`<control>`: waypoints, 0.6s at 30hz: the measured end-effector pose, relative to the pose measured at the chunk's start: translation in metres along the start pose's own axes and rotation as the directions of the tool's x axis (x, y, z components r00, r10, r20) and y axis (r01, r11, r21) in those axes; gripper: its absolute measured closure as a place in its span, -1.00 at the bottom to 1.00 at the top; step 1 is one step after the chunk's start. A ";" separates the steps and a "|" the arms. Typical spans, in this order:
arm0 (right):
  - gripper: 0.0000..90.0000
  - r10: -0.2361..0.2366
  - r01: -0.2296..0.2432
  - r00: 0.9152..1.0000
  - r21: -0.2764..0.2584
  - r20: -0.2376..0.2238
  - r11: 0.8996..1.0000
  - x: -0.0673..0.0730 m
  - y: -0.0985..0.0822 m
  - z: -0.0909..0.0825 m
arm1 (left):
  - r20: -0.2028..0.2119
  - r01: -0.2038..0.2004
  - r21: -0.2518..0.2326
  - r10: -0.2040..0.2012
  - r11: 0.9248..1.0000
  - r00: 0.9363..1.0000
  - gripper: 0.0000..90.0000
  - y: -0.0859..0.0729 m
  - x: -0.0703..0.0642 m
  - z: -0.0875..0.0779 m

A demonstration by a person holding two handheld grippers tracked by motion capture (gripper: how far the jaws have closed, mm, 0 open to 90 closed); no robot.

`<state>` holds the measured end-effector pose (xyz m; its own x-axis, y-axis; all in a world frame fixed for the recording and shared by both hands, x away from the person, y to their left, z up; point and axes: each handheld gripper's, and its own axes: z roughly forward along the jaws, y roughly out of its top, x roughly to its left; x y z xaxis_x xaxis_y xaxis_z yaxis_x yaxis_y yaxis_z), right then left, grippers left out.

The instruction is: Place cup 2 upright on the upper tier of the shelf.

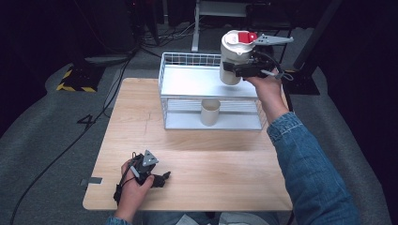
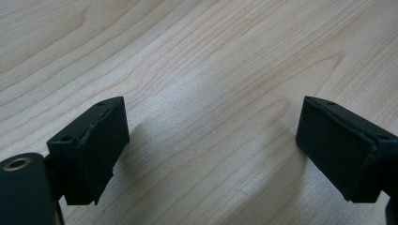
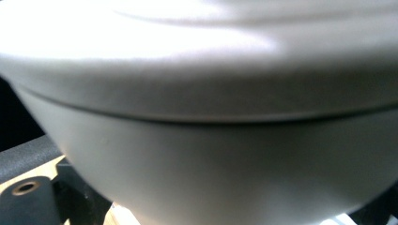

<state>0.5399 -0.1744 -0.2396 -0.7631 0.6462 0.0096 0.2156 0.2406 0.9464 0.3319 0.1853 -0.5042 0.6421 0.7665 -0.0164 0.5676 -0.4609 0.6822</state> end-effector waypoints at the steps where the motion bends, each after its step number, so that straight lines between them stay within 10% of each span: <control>1: -0.78 0.002 -0.002 1.000 -0.001 0.001 1.000 0.000 0.000 0.003 | -0.001 0.000 -0.002 0.000 1.000 1.000 -0.77 0.000 0.000 0.000; 18: -0.78 0.056 -0.056 0.998 0.020 0.007 0.998 -0.005 -0.014 0.039 | 0.000 0.001 0.000 -0.001 1.000 1.000 -0.77 0.000 0.000 0.000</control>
<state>0.5646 -0.1525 -0.2651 -0.7454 0.6638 0.0603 0.2703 0.2184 0.9377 0.3320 0.1852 -0.5043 0.6418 0.7667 -0.0170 0.5679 -0.4603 0.6824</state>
